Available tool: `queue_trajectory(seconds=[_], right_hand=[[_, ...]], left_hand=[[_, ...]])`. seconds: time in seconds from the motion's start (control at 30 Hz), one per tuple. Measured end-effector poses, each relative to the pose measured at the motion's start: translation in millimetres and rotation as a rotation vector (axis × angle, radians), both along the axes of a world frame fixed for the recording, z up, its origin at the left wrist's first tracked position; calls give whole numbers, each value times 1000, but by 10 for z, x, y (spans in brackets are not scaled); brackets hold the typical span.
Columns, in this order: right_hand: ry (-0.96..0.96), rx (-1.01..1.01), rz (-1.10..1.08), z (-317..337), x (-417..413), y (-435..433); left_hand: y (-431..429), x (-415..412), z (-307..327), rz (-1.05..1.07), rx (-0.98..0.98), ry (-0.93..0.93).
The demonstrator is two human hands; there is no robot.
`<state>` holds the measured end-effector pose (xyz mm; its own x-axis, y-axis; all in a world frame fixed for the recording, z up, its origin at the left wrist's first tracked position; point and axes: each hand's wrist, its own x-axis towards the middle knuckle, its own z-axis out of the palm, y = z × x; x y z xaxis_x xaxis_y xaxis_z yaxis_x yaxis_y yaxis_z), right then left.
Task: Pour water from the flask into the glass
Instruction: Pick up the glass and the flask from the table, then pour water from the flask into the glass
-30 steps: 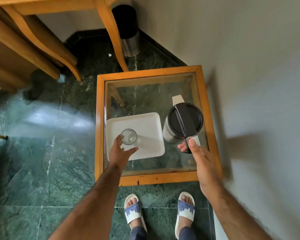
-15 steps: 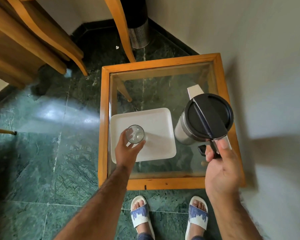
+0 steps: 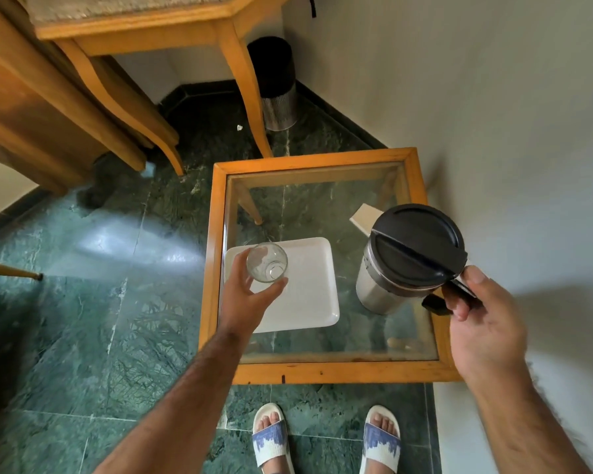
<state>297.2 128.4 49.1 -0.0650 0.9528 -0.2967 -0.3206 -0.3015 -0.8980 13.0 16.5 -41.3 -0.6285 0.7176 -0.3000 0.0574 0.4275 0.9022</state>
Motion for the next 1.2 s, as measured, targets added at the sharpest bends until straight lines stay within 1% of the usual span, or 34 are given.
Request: queue_trajectory(seconds=[0.1,0.27,0.4,0.53,0.63,0.77,0.9,0.97,1.1,1.2], right_hand=[[-40,37,63,416,42,64],[-114,132,240,1272,21,167],[-154,194,308,1948,-50,276],[-273,302,400,2529,-163,357],[-358,346,501,2890,-269,393],[-440,429,611,3285,-386,432],[-512,473,736,3550,-485,453],[-604,485,822,3710,-554,429],[-732,450,987,3932,-719,382],[-801,418,1052,4001,-817,363]], left_hand=[[40,60,380,-25,52,13],[91,166,1196,-39,129,-21],[147,229,1831,-56,181,11],[150,255,2349,-72,219,43],[116,282,2663,-69,233,63],[27,310,2911,-57,271,76],[-90,338,3031,-37,267,77],[-164,366,3105,-36,252,71],[-330,449,3193,-18,229,58],[-463,471,3181,-14,207,43]])
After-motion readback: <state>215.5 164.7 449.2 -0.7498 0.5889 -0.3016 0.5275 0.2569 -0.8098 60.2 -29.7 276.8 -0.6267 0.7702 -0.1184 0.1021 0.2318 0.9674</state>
